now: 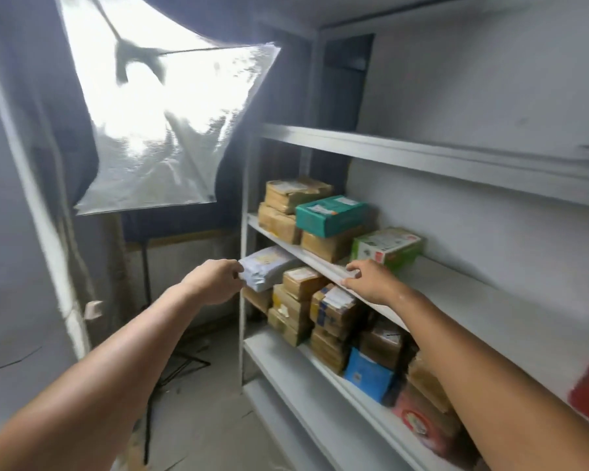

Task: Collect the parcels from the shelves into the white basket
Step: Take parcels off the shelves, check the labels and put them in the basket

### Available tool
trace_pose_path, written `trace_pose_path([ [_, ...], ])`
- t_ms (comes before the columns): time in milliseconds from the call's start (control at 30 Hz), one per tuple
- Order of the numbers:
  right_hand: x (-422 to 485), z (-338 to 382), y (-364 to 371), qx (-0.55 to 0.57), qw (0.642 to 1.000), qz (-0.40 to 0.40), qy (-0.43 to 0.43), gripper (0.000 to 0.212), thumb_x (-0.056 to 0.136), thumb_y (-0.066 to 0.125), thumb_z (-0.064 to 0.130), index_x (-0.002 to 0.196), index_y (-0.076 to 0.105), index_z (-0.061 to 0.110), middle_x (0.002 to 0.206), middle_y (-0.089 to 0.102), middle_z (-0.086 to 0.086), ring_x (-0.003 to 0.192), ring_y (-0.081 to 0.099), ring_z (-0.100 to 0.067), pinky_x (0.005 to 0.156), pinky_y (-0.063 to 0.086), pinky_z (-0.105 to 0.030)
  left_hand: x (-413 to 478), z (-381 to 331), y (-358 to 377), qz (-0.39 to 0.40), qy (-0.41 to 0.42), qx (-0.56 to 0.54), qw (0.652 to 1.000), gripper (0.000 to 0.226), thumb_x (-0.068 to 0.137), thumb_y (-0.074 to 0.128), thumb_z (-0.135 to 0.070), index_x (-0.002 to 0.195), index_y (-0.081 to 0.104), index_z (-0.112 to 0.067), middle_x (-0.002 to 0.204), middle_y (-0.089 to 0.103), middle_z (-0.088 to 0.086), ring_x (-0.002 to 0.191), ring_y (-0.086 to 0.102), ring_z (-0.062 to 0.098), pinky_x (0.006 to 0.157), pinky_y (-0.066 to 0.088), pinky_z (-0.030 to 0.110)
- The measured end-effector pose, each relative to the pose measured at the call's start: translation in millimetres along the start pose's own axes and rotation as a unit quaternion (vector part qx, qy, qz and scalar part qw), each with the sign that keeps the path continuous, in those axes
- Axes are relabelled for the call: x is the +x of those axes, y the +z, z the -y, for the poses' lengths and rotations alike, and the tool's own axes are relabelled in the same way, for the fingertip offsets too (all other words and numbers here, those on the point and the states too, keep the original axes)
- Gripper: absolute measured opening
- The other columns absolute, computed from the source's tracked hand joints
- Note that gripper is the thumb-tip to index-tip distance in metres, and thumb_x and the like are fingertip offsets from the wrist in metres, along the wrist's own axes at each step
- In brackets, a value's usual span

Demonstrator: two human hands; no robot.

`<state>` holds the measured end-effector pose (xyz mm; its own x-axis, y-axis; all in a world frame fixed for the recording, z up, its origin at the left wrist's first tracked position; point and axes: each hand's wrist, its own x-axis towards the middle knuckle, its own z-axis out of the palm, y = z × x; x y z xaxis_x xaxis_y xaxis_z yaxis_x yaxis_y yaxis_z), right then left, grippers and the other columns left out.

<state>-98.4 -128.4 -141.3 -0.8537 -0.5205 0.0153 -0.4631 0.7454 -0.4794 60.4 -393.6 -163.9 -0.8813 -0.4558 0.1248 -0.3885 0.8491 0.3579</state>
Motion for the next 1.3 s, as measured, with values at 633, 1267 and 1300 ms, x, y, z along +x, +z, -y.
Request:
trace_pose_path([
  [633,153.5,-111.9,-32.8,0.132,0.957,-0.195,0.171,0.038,0.089,0.061,0.036,0.124,0.058,0.022,0.121,0.066,-0.007,0.108,0.061,-0.027,0.092,0.049,-0.037,245.5,-177.0,124.9,0.098,0.159,-0.226,0.956,0.028,0.095,0.054,-0.03,0.121,0.056,-0.021,0.106,0.062,-0.002,0.078,0.058,0.006,0.058,0.047,0.012],
  [1267,188.6,-131.0,-6.2,0.448,0.847,-0.219,0.183,0.022,0.095,0.059,0.016,0.115,0.061,0.024,0.106,0.07,0.0,0.091,0.066,-0.016,0.067,0.053,-0.035,279.3,-207.7,143.8,0.267,0.115,-0.479,0.828,0.036,0.092,0.06,-0.02,0.126,0.048,-0.021,0.097,0.068,0.003,0.08,0.069,0.011,0.065,0.057,0.026],
  [1300,182.4,-131.1,-5.9,0.451,0.848,-0.224,0.167,0.027,0.094,0.059,0.014,0.119,0.061,0.023,0.109,0.07,0.002,0.093,0.066,-0.014,0.069,0.054,-0.034,272.1,-206.8,142.3,0.255,0.121,-0.476,0.833,0.042,0.091,0.061,-0.02,0.131,0.047,-0.02,0.102,0.067,0.004,0.086,0.068,0.013,0.072,0.057,0.03],
])
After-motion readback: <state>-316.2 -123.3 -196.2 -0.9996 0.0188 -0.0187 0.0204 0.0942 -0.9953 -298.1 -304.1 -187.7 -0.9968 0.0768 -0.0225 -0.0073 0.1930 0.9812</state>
